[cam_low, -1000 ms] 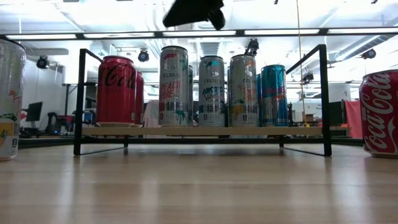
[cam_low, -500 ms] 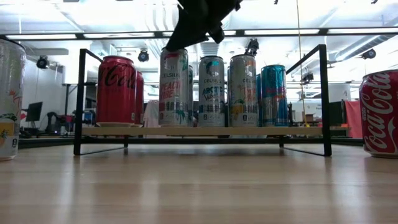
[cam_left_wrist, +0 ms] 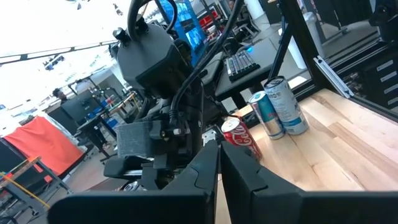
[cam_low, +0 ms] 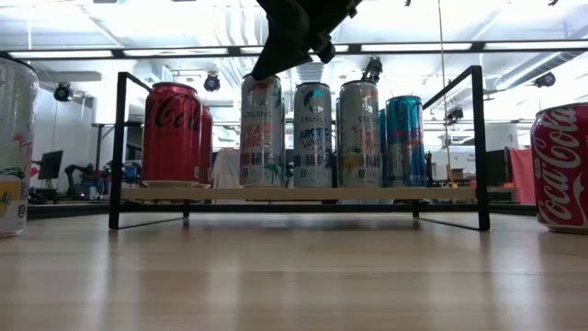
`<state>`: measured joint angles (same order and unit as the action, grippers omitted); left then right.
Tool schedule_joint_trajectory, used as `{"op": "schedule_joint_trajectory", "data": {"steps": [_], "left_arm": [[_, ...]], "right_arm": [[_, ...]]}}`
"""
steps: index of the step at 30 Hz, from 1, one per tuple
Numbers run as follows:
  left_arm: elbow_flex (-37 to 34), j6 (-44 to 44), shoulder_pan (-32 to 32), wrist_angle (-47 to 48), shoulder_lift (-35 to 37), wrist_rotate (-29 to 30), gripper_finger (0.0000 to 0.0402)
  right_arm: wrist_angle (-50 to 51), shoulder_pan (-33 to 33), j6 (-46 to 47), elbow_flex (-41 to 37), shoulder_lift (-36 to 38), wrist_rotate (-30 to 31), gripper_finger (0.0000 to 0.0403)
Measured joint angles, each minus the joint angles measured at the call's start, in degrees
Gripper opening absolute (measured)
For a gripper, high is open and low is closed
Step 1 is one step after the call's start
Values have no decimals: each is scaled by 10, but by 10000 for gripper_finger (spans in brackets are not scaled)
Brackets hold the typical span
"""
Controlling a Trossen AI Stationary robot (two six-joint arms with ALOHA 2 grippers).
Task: Place canned beverage on shelf
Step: Put the right white and pink soda can on the shelf aligned with the other white and pink soda can
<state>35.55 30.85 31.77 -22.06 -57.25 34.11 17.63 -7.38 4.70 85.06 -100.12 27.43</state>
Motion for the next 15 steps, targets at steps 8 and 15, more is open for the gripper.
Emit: {"op": "schedule_joint_trajectory", "data": {"steps": [8, 15], "left_arm": [[0, 2, 0, 0, 0, 0, 1], [0, 2, 0, 0, 0, 0, 1]], "right_arm": [[0, 2, -13, 0, 0, 13, 13], [5, -1, -11, 0, 1, 13, 13]]}}
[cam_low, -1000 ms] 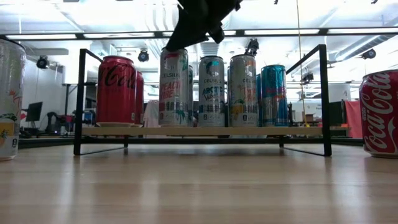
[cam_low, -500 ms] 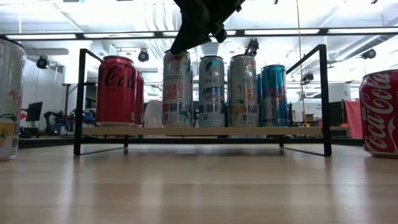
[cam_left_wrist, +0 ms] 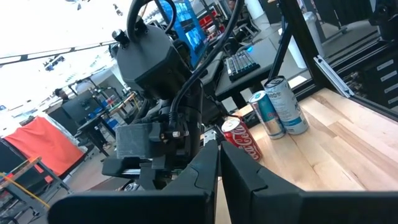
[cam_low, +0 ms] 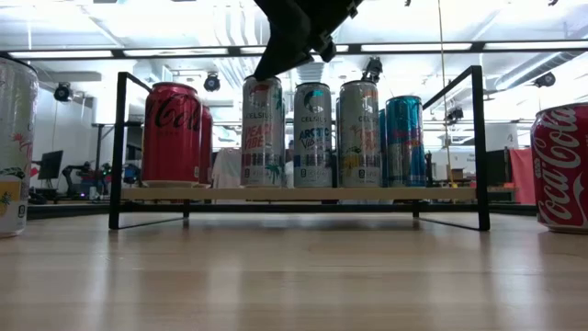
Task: Place canned beverage on shelf
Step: Put the right white and pink soda can on the shelf aligned with the other white and pink soda can
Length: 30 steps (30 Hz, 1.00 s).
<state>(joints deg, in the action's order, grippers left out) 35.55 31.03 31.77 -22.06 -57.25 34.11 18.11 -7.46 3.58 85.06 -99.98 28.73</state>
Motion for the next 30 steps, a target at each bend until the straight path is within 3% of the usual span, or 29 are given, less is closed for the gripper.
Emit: {"op": "schedule_joint_trajectory", "data": {"steps": [9, 30], "left_arm": [[0, 0, 0, 0, 0, 0, 1], [0, 0, 0, 0, 0, 0, 1]], "right_arm": [[0, 5, -30, 0, 1, 31, 13], [2, 11, -21, 0, 1, 29, 13]]}}
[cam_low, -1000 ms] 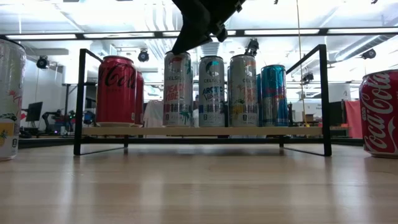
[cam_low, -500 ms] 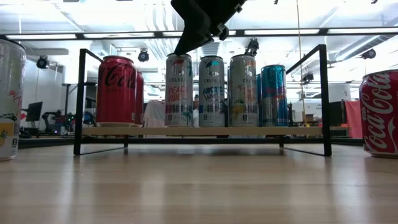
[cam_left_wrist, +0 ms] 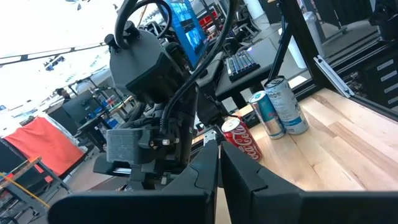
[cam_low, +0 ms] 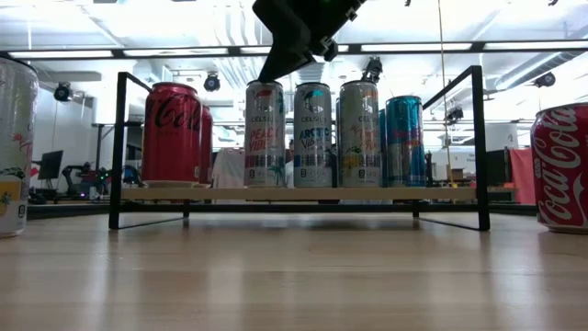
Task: Place canned beverage on shelf
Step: Put the right white and pink soda can on the shelf aligned with the other white and pink soda can, then put the white and yellow soda can on the shelf aligned with the other white and yellow soda can
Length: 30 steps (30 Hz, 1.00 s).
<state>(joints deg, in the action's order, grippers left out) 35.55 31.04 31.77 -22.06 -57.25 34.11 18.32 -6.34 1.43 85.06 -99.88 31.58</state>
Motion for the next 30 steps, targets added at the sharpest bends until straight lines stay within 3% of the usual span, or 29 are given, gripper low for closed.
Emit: {"op": "schedule_joint_trajectory", "data": {"steps": [10, 17, 23, 26, 30], "left_arm": [[0, 0, 0, -4, 0, 0, 1], [31, -46, 0, -3, -6, 0, 1], [61, -123, 1, 9, -47, 2, 1], [76, -180, 3, 28, -77, 33, 1], [122, -277, 6, 122, -115, 70, 1]], "right_arm": [[62, -53, 5, 45, 24, -4, 13], [137, -108, 0, 54, 85, -1, 13], [215, -155, 32, 54, 150, 1, 13], [254, -180, 66, 54, 179, -1, 13], [308, -209, 112, 52, 209, -2, 13]]}}
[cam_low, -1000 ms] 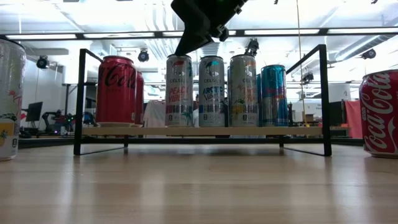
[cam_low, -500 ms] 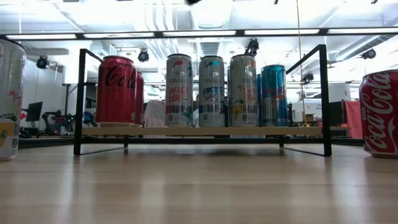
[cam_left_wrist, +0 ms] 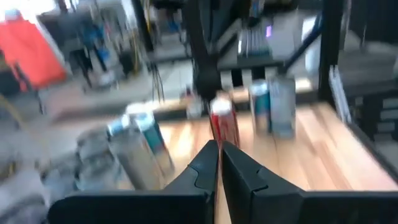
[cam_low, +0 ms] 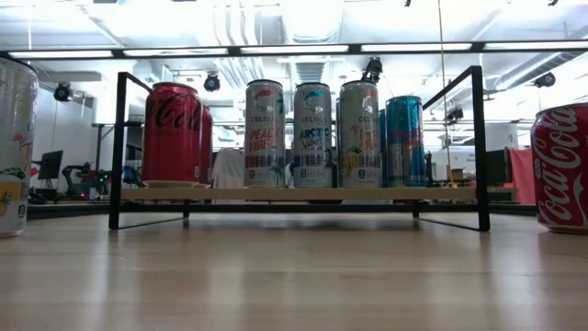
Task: Place canned beverage on shelf
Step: Put the white and yellow soda can on the shelf aligned with the other white and yellow soda can
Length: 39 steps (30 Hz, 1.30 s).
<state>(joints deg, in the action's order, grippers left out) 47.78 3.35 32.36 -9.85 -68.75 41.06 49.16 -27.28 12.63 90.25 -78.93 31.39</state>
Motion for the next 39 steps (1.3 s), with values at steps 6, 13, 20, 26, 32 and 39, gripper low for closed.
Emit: {"op": "schedule_joint_trajectory", "data": {"steps": [6, 13, 20, 26, 32, 39], "left_arm": [[148, -260, 9, 385, -63, -37, 1], [312, -445, 13, 776, -175, -214, 1], [379, -446, 13, 875, -228, -325, 0], [385, -453, 14, 895, -212, -331, 0], [383, -520, 15, 951, -199, -324, 9], [373, -578, 18, 965, -184, -341, 102]], "right_arm": [[46, -41, 28, -14, 19, 1, 13], [47, -55, 28, -26, 20, 2, 13], [48, -55, 25, -27, 20, 2, 13], [48, -55, 23, -27, 20, 2, 13], [48, -55, 24, -28, 20, 2, 13], [49, -55, 24, -33, 19, 2, 13]]}}
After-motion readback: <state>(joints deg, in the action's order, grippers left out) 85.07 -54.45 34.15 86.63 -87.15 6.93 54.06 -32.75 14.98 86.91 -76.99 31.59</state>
